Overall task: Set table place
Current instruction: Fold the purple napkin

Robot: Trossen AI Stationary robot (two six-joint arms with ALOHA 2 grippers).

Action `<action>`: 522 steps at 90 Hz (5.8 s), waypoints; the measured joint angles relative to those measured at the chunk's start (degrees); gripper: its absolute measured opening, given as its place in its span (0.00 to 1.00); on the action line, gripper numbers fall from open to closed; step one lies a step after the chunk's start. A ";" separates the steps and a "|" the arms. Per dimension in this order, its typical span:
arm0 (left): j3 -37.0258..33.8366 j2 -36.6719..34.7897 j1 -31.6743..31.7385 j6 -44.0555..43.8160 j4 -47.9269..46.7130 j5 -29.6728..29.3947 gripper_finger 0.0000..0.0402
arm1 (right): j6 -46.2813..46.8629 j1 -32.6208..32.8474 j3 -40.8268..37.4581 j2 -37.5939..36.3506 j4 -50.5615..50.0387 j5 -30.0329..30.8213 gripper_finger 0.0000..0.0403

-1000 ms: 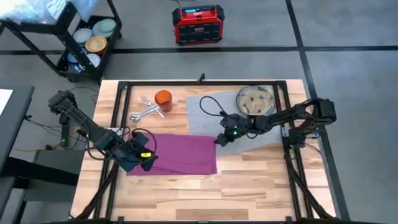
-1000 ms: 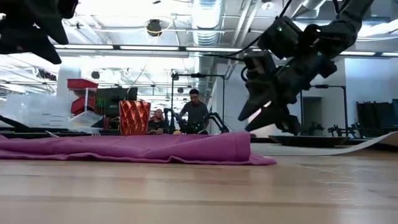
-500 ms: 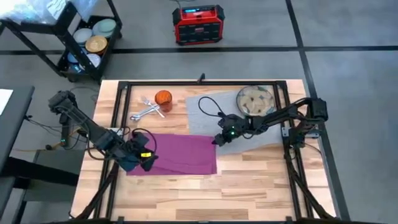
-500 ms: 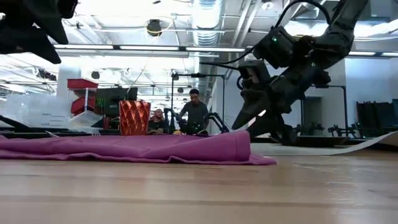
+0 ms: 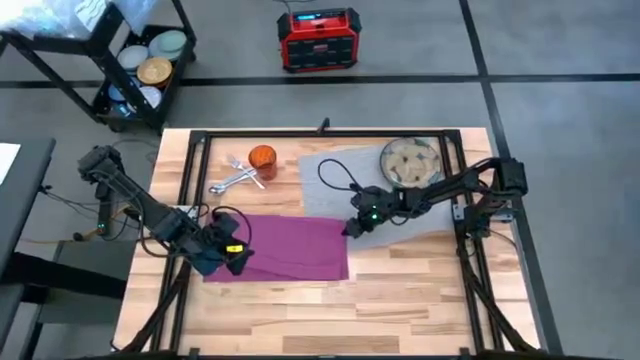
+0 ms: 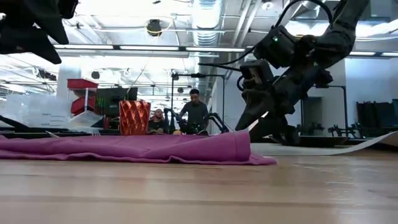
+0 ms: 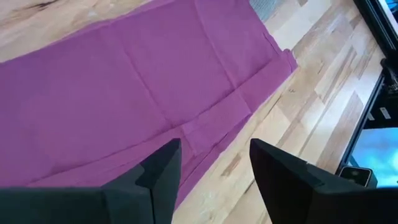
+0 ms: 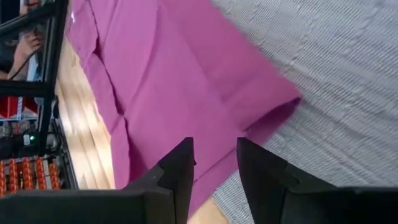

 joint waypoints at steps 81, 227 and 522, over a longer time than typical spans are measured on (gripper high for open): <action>0.00 0.00 1.36 1.51 -0.02 -1.33 0.43 | 4.30 -13.02 -0.02 -0.13 9.84 -1.39 0.27; 0.00 0.00 6.91 11.65 -0.15 -9.44 0.43 | -3.61 -8.30 2.76 -4.24 -0.91 6.01 0.26; 0.00 0.00 6.88 12.82 -3.08 -6.82 0.43 | -62.17 -20.53 36.76 13.27 -44.54 9.13 0.00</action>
